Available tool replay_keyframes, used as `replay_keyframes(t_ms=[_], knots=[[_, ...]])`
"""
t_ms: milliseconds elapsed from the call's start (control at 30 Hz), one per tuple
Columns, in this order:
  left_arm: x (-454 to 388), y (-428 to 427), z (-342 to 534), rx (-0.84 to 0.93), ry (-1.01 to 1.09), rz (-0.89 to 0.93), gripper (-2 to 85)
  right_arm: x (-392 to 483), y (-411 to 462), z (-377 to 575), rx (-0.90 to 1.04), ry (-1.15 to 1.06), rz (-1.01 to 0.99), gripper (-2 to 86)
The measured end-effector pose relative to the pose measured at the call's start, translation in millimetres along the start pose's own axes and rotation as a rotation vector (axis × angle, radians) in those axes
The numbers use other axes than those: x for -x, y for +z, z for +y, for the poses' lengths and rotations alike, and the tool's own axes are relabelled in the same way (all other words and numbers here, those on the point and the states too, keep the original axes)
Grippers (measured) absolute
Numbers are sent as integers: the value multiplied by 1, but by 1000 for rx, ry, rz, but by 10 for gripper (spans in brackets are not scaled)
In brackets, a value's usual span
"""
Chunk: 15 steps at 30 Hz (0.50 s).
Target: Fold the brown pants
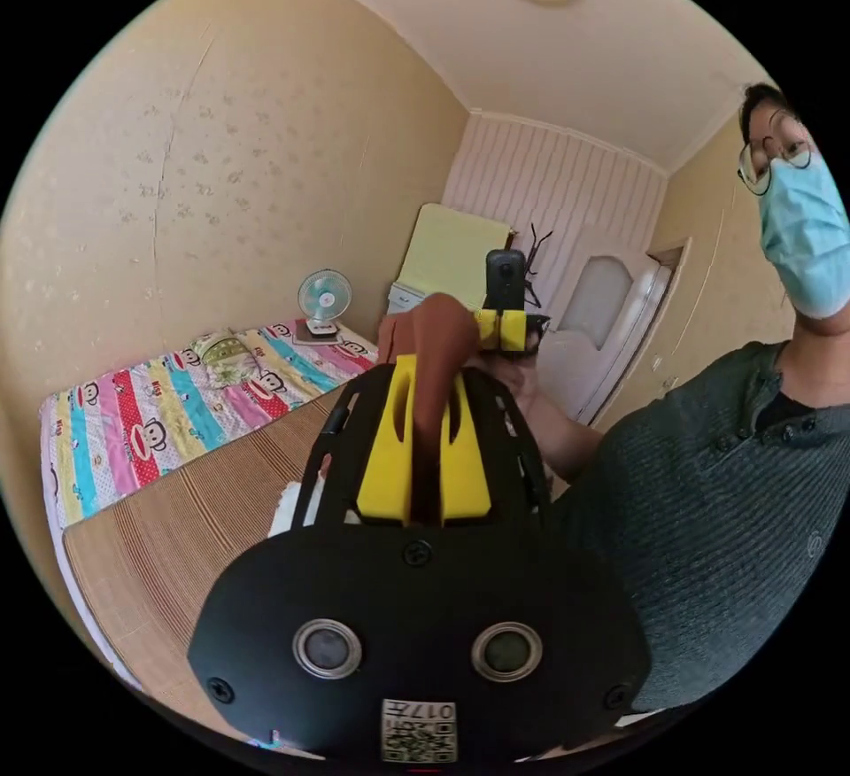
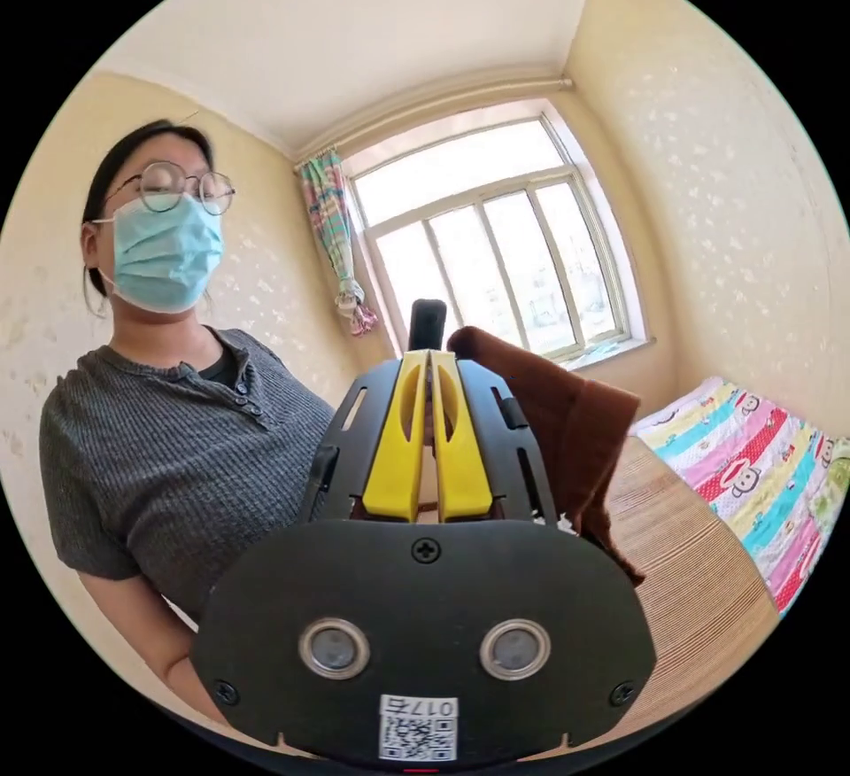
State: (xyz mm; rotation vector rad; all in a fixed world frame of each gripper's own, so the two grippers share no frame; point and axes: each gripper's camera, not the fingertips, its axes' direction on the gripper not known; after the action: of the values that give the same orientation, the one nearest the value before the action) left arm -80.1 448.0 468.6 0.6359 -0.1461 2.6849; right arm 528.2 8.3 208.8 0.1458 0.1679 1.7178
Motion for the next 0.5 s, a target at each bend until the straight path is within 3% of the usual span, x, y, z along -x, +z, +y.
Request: replay_keyframes(t_ms=[100, 167, 233, 300, 500], knots=[[20, -55, 15, -178, -38, 126, 27, 6, -26, 36, -14, 83, 168, 22], [15, -98, 20, -303, 52, 227, 28, -5, -24, 66, 68, 198, 240, 52], [10, -124, 18, -380, 100, 272, 29, -24, 2, 113, 199, 335, 227, 139], [6, -145, 14, -438, 120, 292, 29, -37, 31, 151, 283, 409, 207, 171], [9, -193, 2, -568, 130, 370, 30, -44, 123, 247, 499, 443, 400, 185]])
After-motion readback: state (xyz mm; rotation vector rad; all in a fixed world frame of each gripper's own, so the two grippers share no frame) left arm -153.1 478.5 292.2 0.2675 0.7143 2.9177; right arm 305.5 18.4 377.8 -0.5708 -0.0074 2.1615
